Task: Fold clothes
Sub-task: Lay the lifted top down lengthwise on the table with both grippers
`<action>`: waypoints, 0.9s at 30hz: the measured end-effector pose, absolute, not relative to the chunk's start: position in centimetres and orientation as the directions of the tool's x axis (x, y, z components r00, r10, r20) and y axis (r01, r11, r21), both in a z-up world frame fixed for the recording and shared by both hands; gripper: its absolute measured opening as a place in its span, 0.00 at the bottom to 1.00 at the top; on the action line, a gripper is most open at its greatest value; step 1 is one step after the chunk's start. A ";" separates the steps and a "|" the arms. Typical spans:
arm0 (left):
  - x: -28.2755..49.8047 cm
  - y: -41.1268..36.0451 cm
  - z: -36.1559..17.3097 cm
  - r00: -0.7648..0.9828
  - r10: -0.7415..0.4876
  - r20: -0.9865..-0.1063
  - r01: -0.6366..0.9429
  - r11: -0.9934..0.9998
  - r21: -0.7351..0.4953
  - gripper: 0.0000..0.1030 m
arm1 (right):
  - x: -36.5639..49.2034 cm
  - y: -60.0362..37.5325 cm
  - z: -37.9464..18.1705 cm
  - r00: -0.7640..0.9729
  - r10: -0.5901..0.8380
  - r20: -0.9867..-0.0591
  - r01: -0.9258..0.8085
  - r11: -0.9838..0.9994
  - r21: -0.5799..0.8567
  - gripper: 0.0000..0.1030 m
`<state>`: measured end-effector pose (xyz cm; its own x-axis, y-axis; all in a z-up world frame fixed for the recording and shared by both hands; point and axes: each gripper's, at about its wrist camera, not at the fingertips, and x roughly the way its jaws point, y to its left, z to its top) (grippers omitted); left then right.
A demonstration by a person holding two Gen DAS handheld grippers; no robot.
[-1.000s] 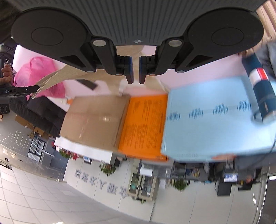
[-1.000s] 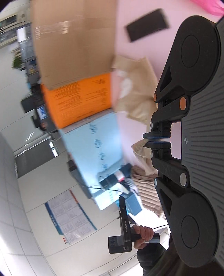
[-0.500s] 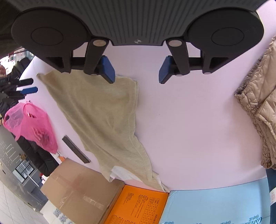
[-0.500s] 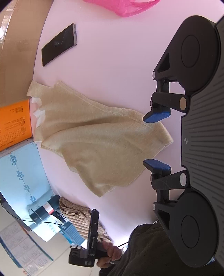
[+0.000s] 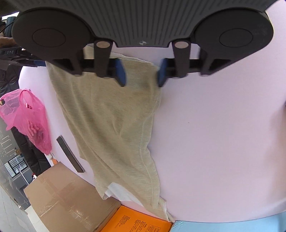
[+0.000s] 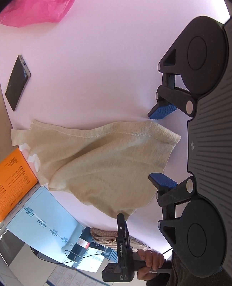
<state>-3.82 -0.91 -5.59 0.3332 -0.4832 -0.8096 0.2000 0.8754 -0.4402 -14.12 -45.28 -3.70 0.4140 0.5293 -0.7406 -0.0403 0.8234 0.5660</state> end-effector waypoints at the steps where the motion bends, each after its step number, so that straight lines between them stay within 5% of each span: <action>1: -4.2 -0.4 -5.0 0.343 -0.489 -0.802 0.204 0.872 -0.444 0.03 | -13.8 -45.1 -3.8 0.409 0.535 -0.740 -0.040 0.820 0.571 0.45; 2: -4.6 0.2 -4.4 0.353 -0.494 -0.795 0.208 0.869 -0.448 0.03 | -13.6 -44.9 -4.0 0.404 0.540 -0.738 -0.039 0.817 0.576 0.08; 3: -5.0 0.7 -3.7 0.362 -0.499 -0.787 0.213 0.866 -0.452 0.03 | -13.4 -44.8 -4.0 0.401 0.551 -0.732 -0.038 0.808 0.588 0.06; 13: -8.8 6.1 2.4 0.454 -0.549 -0.702 0.258 0.835 -0.486 0.03 | -12.9 -47.3 -0.7 0.414 0.798 -0.438 -0.071 0.508 0.858 0.06; 21: -12.8 8.1 -1.2 0.299 -0.476 -0.827 0.189 0.879 -0.438 0.03 | -13.1 -46.1 -3.5 0.184 0.750 -0.635 -0.050 0.653 0.756 0.06; 27: -14.3 7.7 -4.1 0.212 -0.460 -0.862 0.176 0.886 -0.430 0.03 | -13.4 -45.7 -5.3 0.111 0.716 -0.690 -0.039 0.697 0.716 0.08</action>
<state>-14.28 7.72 -4.08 0.2115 -0.4605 -0.8621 0.1764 0.8856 -0.4297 -13.37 -45.67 -5.30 0.1107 0.7156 -0.6897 -0.0390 0.6966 0.7164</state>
